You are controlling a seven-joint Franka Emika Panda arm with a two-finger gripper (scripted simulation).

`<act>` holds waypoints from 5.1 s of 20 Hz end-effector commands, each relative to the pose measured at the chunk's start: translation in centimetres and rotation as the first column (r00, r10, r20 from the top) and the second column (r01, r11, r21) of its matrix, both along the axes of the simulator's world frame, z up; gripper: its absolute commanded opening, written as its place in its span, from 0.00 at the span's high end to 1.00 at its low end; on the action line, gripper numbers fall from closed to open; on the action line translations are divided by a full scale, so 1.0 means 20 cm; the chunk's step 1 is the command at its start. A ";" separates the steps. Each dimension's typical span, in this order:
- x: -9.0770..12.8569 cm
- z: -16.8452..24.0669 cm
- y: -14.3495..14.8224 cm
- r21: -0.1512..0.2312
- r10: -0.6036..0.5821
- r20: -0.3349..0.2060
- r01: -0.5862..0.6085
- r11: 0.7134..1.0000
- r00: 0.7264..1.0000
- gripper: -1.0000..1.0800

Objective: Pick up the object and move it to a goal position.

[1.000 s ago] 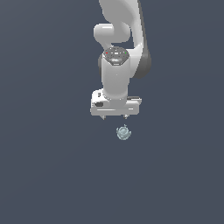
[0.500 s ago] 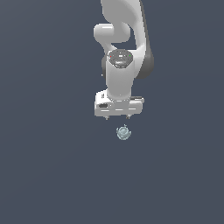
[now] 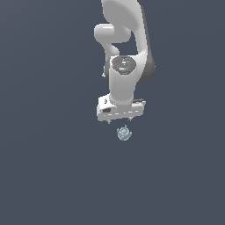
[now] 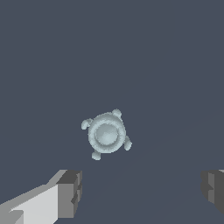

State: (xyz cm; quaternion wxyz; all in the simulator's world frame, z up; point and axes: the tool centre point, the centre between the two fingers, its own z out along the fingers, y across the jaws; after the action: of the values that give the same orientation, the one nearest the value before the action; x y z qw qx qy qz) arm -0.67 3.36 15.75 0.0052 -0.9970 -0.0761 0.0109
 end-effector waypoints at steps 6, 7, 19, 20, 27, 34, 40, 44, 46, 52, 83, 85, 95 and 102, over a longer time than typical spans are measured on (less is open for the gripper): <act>0.02 -0.18 0.08 -0.006 0.174 0.011 -0.174 0.985 0.985 0.04; 0.02 -0.20 0.09 -0.007 0.197 0.013 -0.197 0.980 0.980 0.04; 0.03 -0.34 0.15 -0.009 0.331 0.023 -0.331 0.944 0.943 0.04; 0.02 -0.33 0.15 -0.008 0.326 0.021 -0.326 0.945 0.945 0.04; 0.02 -0.43 0.15 -0.008 0.328 0.022 -0.328 0.945 0.944 0.04; 0.02 -0.58 0.15 -0.009 0.332 0.023 -0.331 0.943 0.943 0.04; 0.03 -0.59 0.15 -0.009 0.332 0.023 -0.331 0.943 0.943 1.00; 0.03 -0.59 0.15 -0.009 0.332 0.023 -0.331 0.943 0.943 1.00; 0.03 -0.59 0.15 -0.009 0.332 0.023 -0.331 0.943 0.943 1.00; 0.03 -0.56 0.16 -0.009 0.331 0.023 -0.331 0.944 0.943 1.00; 0.03 0.89 0.52 -0.009 0.333 0.023 -0.333 0.943 0.943 1.00; 0.03 0.99 0.55 -0.009 0.333 0.023 -0.333 0.943 0.943 1.00; 0.05 1.33 0.63 -0.009 0.332 0.023 -0.332 0.943 0.943 1.00; 0.06 1.42 0.66 -0.009 0.331 0.023 -0.331 0.944 0.943 1.00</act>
State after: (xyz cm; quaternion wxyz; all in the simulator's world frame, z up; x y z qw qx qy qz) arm 0.56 16.40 43.78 0.0001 -0.9701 -0.2427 -0.0003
